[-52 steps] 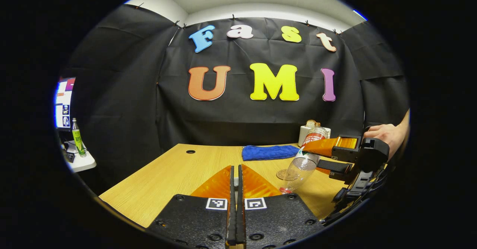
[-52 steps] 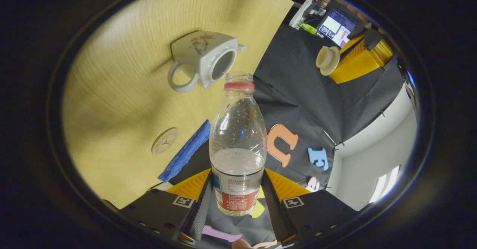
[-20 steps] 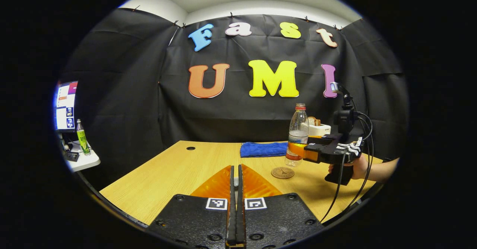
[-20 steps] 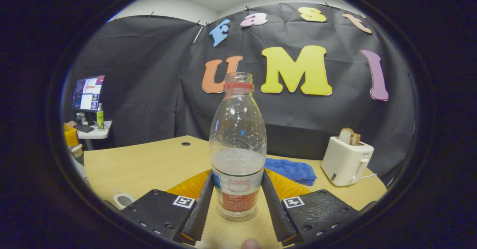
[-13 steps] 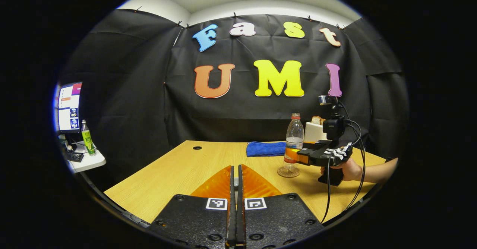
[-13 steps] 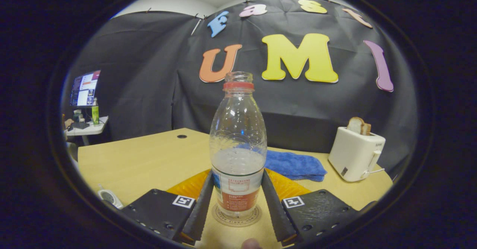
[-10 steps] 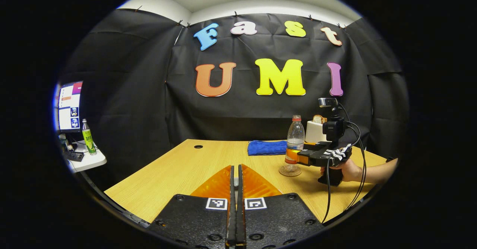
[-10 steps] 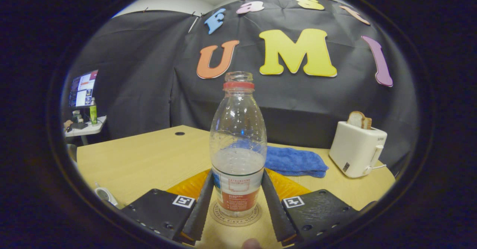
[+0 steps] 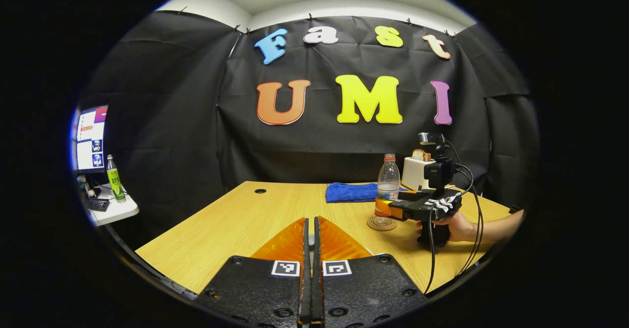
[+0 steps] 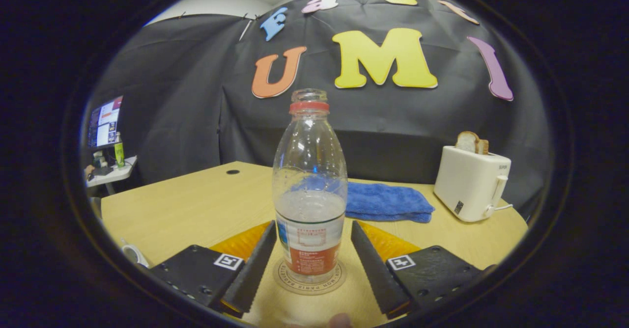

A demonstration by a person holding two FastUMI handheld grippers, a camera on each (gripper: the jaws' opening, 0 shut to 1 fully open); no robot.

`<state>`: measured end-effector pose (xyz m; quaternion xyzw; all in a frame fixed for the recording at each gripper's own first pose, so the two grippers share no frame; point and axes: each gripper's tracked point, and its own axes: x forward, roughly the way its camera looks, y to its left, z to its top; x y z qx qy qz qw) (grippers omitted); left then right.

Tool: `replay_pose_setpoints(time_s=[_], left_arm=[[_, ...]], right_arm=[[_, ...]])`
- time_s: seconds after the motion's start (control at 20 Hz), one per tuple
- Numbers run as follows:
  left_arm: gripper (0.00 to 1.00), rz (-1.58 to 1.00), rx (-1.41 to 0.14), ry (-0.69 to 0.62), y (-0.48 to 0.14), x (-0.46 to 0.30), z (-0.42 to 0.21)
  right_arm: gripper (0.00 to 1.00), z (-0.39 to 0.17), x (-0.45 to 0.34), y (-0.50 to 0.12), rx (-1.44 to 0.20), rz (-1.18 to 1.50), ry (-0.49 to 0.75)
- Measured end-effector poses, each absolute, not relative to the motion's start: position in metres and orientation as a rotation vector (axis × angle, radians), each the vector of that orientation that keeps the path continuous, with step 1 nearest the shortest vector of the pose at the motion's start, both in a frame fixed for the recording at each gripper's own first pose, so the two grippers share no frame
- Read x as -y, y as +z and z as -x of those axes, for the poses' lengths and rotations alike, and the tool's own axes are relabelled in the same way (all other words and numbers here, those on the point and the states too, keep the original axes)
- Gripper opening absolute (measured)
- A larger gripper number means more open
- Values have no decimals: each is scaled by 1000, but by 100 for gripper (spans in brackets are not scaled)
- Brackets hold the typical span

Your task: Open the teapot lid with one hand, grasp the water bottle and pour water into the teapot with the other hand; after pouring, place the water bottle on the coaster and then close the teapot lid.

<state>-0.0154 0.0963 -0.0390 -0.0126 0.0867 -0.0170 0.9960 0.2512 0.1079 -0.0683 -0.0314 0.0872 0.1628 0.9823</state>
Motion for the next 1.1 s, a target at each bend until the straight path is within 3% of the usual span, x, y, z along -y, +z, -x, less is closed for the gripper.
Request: replay_pose_setpoints(time_s=[0.05, 0.15, 0.65, 0.8, 1.1], left_arm=[[3, 27, -173, -35, -40, -96, 15], [3, 32, -169, -41, -40, -92, 13], [3, 75, -185, -169, -71, -25, -18], [0, 65, -219, -170, -93, -16, -25], [3, 74, -257, -142, -120, -19, -31]], right_arm=[[98, -249, -107, -68, -174, 62, 327], [99, -238, -104, -65, -176, 57, 325], [98, -119, -30, -35, -112, 21, 250], [98, -84, -8, -34, -94, 12, 224], [98, -58, 19, -33, -60, 41, 167]])
